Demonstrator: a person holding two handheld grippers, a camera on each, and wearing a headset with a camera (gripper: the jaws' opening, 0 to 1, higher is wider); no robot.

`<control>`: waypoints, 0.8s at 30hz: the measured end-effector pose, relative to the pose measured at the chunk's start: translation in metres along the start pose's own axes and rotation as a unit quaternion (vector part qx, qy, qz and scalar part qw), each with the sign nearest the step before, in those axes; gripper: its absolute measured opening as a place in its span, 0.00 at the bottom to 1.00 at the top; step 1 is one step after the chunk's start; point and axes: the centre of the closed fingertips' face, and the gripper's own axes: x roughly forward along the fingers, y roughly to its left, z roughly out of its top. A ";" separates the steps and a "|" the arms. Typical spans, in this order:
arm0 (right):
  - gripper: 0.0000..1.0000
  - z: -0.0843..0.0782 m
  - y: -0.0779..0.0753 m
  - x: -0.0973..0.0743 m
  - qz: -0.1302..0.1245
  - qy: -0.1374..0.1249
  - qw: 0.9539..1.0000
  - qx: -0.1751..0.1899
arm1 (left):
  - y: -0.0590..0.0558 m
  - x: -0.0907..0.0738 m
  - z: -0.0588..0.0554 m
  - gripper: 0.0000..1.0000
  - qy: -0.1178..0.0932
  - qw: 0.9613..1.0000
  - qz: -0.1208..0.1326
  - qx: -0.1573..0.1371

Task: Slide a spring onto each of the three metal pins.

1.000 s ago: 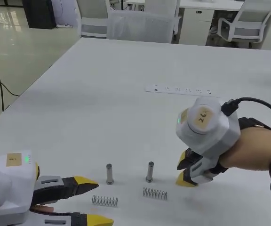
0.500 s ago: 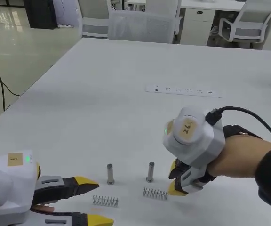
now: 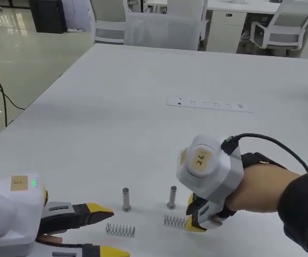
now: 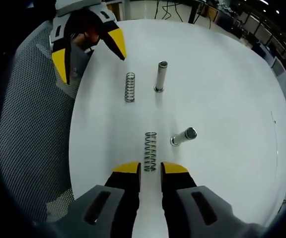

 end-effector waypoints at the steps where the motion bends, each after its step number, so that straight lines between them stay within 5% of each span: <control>1: 0.13 0.000 0.000 0.001 0.000 0.001 1.000 0.000 | 0.000 0.000 0.000 0.41 0.000 1.000 0.000 0.000; 24: 0.08 -0.003 0.001 0.009 0.002 0.014 1.000 0.007 | -0.001 -0.001 0.001 0.41 0.000 1.000 -0.002 0.001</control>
